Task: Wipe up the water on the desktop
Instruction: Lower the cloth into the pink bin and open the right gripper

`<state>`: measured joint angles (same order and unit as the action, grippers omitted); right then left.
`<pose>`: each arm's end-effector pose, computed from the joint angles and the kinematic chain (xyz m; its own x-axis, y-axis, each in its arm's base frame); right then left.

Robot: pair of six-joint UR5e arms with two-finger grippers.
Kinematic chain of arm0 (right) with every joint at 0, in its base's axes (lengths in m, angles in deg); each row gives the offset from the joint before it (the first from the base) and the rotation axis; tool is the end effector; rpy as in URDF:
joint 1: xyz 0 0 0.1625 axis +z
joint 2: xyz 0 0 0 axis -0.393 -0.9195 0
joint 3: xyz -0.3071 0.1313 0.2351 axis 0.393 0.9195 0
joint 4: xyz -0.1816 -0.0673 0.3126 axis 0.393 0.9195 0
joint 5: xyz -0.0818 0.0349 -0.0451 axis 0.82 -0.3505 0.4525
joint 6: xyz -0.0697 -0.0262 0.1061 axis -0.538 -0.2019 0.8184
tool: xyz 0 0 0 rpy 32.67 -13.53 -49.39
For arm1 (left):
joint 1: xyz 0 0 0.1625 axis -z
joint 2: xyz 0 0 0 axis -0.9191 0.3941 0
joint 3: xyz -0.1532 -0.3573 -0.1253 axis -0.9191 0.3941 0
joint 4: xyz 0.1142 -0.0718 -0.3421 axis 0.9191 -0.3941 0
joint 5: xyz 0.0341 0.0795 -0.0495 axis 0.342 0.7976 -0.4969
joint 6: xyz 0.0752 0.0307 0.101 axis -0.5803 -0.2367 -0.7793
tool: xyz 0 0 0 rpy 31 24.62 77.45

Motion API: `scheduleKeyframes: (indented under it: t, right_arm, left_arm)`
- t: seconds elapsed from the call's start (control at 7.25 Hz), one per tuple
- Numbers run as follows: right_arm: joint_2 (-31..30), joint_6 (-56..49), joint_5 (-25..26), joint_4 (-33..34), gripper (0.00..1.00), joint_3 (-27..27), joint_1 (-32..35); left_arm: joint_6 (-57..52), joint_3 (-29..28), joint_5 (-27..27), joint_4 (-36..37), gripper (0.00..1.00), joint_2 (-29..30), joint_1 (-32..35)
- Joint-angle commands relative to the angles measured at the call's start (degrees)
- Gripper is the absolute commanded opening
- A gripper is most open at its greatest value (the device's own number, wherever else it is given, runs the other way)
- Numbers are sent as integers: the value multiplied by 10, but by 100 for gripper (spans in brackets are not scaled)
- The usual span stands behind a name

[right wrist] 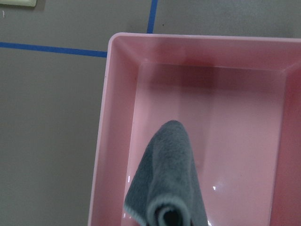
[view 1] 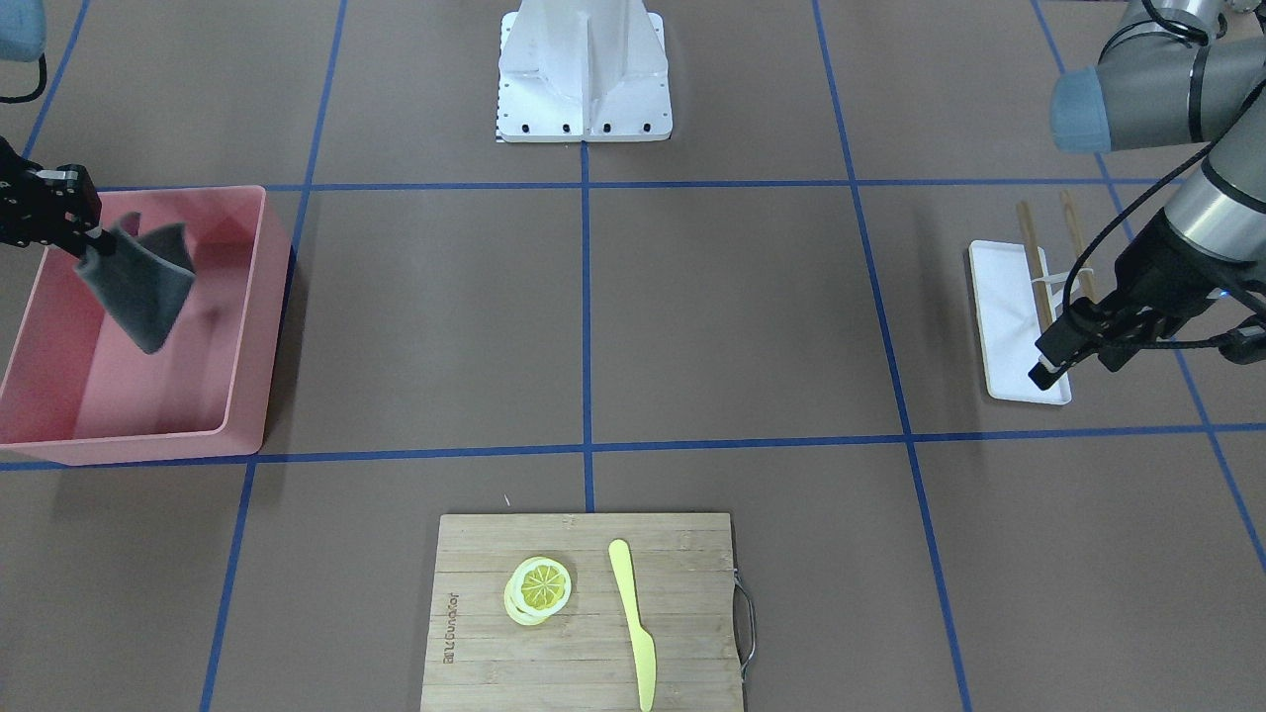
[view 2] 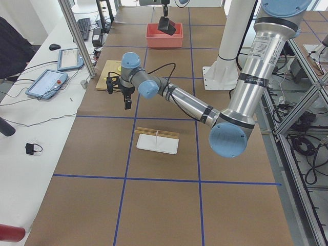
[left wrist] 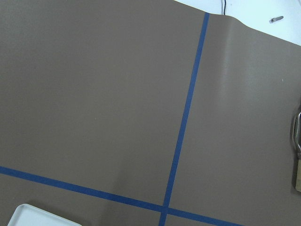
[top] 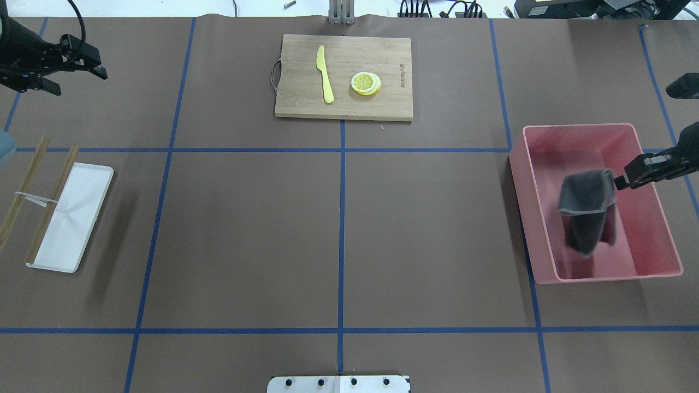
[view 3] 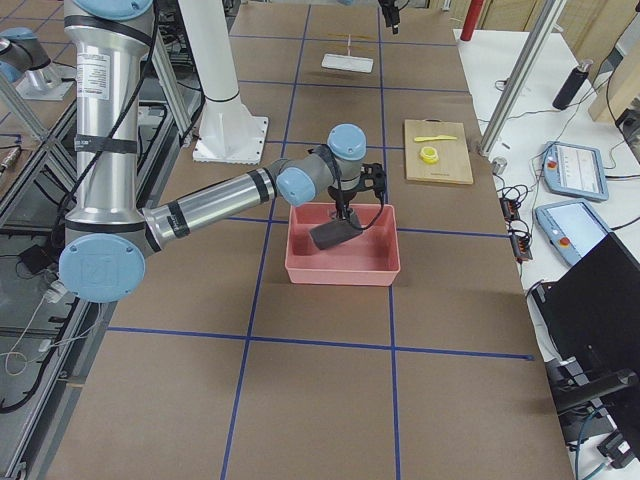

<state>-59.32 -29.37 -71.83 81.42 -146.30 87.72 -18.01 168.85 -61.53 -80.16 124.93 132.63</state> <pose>-0.1467 -0.3932 0.4649 0.5548 -0.1333 0.8212 0.0743 0.9911 0.1107 0.1801 -0.5434 0.4032 0.5384 -0.2409 -0.8076 0.3654 0.9302 -0.0339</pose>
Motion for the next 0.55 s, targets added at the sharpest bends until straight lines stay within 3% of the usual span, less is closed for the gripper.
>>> scheduleKeyframes:
  t: [0.0, 0.41]
  right_arm:
    - [-6, 8, 44, -1, 100, 4, 8]
    - [-10, 7, 64, -7, 100, 33, 41]
  left_arm:
    - [-1, 0, 0, 1, 99, -1, 1]
    - [-6, 27, 4, -14, 99, -46, 6]
